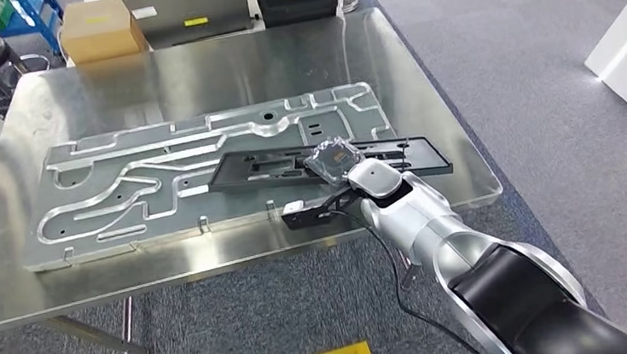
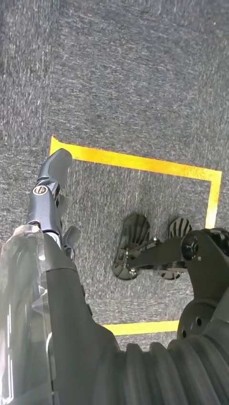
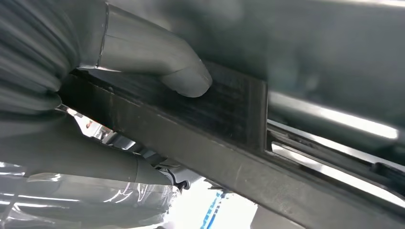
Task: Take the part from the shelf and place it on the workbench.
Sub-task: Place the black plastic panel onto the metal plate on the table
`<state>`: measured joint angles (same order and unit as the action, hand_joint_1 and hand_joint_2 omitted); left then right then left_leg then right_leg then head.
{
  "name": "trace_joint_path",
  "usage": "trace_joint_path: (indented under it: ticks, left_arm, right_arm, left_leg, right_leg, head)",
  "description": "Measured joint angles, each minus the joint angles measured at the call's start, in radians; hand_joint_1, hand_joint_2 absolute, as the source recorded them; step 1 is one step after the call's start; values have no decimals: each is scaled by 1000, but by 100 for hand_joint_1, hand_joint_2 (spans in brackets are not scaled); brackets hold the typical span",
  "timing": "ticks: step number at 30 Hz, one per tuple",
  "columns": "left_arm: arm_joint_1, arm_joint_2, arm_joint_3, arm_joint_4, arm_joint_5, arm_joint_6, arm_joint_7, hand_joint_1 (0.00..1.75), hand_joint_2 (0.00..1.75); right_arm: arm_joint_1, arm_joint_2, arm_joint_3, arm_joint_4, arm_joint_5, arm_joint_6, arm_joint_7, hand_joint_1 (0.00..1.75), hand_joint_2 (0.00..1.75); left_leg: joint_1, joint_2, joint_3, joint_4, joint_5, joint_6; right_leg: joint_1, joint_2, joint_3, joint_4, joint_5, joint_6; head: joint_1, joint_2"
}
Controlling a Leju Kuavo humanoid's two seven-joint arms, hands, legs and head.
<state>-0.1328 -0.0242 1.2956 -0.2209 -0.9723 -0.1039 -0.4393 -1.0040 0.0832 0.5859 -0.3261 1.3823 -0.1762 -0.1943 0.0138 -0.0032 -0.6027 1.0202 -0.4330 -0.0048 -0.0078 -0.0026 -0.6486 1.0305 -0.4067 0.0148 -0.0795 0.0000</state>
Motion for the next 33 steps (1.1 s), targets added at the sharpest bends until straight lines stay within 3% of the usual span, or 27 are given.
trace_joint_path:
  ticks: [4,6,8,9,10,11,13,15,18,20,23,24,25,26,29,31,33]
  left_arm:
    - [1,1,-3,0,-5,7,-5,0,175]
    - [1,3,-6,0,-8,12,-7,0,175]
    - [4,5,-8,0,-9,17,-8,0,175]
    - [6,6,-9,0,-10,20,-8,0,175]
    - [7,7,-11,0,-14,24,-7,0,175]
    - [8,9,-15,0,-18,31,-5,0,175]
    - [7,12,-22,0,-27,45,-2,0,87]
    - [5,14,-26,0,-29,55,-3,0,0]
    - [5,14,-30,0,-24,67,-9,0,0]
    - [5,14,-31,0,-22,70,-12,0,0]
    - [7,14,-32,0,-20,72,-12,0,0]
    - [8,14,-32,0,-19,72,-12,0,0]
    - [8,14,-32,0,-19,72,-11,0,0]
    - [8,14,-33,0,-19,72,-10,0,0]
    - [8,12,-35,0,-16,72,-8,0,0]
    - [7,10,-37,0,-12,72,-8,0,0]
    - [7,9,-38,0,-8,72,-8,0,0]
  right_arm:
    - [11,-4,10,13,12,-29,1,175,175]
    - [17,-6,16,18,16,-45,1,87,87]
    - [28,-7,18,25,17,-59,1,0,0]
    - [34,-8,18,27,16,-67,1,0,0]
    - [41,-9,19,30,14,-76,1,0,0]
    - [46,-10,19,32,13,-89,2,0,0]
    - [52,-12,19,35,12,-116,9,0,0]
    - [55,-16,19,37,13,-142,17,0,0]
    - [68,-23,19,40,9,-191,17,0,0]
    - [74,-26,17,40,-4,-241,10,0,0]
    - [82,-28,2,40,-42,-355,-29,0,0]
    - [86,-28,-9,39,-58,-394,-49,0,0]
    - [89,-28,-21,37,-76,-426,-71,0,0]
    - [91,-27,-35,32,-95,-453,-95,0,0]
    - [91,-24,-89,-12,-144,-504,-176,0,0]
    - [97,-21,-136,-68,-158,-516,-234,0,0]
    - [109,-17,-184,-129,-168,-520,-287,0,0]
  left_leg:
    - [2,2,4,10,-17,-20]
    - [4,2,-30,93,-66,-25]
    - [5,2,-90,221,-122,-29]
    - [5,2,-111,261,-131,-30]
    - [5,2,-114,265,-121,-30]
    - [5,2,-98,231,-95,-29]
    - [6,2,-33,99,-36,-25]
    - [3,1,9,16,-13,-15]
    - [0,2,12,4,-9,5]
    - [3,4,12,-2,-1,18]
    - [3,5,9,-3,2,25]
    - [3,4,9,-3,2,26]
    - [2,4,9,-3,2,26]
    - [2,3,9,-2,2,25]
    - [-2,0,11,-2,-1,20]
    - [-3,1,10,-2,-2,12]
    - [-2,1,10,-4,-3,0]
  right_leg:
    - [0,2,14,-13,-3,-26]
    - [-3,-1,23,-21,-2,-36]
    - [-1,-1,25,-21,-3,-40]
    - [0,0,25,-21,-4,-41]
    - [1,1,26,-20,-4,-41]
    - [1,3,26,-18,-5,-40]
    - [3,8,26,-12,-8,-34]
    - [6,13,24,-6,-11,-24]
    - [5,15,23,-7,-8,-5]
    - [2,14,7,28,-34,7]
    - [-1,10,-75,207,-126,19]
    - [-1,10,-97,256,-141,21]
    - [-2,9,-104,270,-137,21]
    - [-2,9,-91,244,-115,18]
    - [4,7,6,44,-25,-1]
    - [10,6,31,-11,-15,-11]
    - [10,5,34,-17,-14,-20]
  head:
    - [0,0]
    - [0,0]
    - [0,0]
    - [0,0]
    - [0,0]
    - [0,0]
    - [0,0]
    - [0,0]
    - [0,0]
    - [0,0]
    - [0,0]
    - [0,0]
    - [0,0]
    - [0,0]
    - [0,0]
    - [0,0]
    - [0,0]
